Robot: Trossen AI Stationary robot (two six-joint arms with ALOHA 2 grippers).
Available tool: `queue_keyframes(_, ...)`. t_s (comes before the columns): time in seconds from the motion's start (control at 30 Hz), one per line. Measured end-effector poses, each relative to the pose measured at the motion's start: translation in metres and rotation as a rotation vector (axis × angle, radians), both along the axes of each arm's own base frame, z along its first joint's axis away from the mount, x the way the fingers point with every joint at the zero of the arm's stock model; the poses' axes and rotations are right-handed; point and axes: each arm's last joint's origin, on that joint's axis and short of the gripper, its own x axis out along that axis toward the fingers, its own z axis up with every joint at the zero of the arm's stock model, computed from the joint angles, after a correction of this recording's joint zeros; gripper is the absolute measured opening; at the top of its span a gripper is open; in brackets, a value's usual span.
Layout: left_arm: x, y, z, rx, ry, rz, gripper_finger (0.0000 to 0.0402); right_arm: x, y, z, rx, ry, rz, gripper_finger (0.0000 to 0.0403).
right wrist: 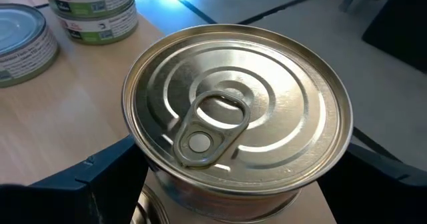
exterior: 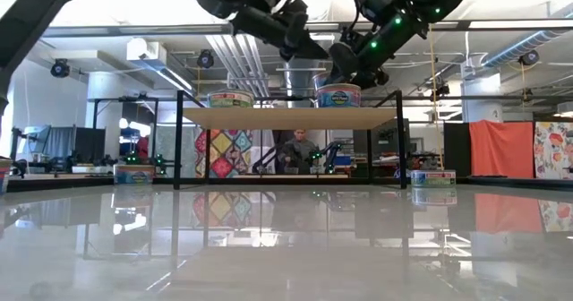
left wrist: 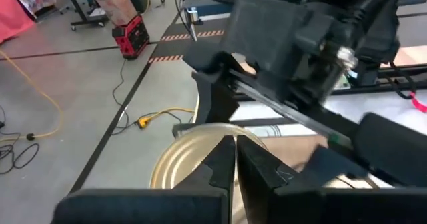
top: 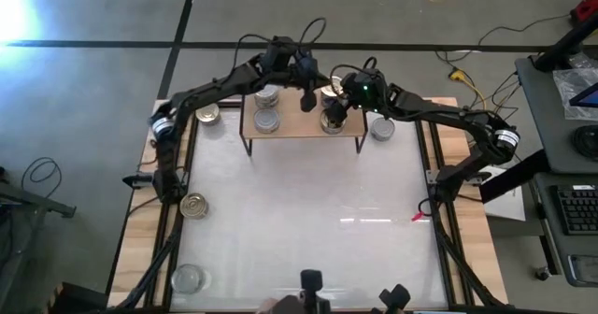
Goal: Stack canned seafood by type on shelf
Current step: Stack the blue tuna can on top of the blue tuna can on the shelf
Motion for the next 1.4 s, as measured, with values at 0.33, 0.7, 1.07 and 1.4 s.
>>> queue_keyframes(0.33, 0.026, 0.027, -0.018, -0.064, -0.006, 0.023, 0.0001, -0.003, -0.001, -0.007, 0.029, 0.0, -0.009, 0.0364)
queue_keyframes(0.7, 0.048, 0.039, -0.027, -0.142, 0.101, -0.056, 0.0001, -0.002, -0.001, -0.006, 0.021, -0.026, -0.008, 0.0364)
queue_keyframes(1.07, 0.05, 0.04, -0.028, -0.138, 0.118, -0.065, 0.0001, -0.003, -0.003, -0.008, 0.025, -0.041, -0.015, 0.0364)
queue_keyframes(1.4, 0.048, 0.042, -0.03, -0.132, 0.137, -0.048, 0.0001, -0.005, -0.006, -0.01, 0.04, -0.072, -0.019, 0.0376)
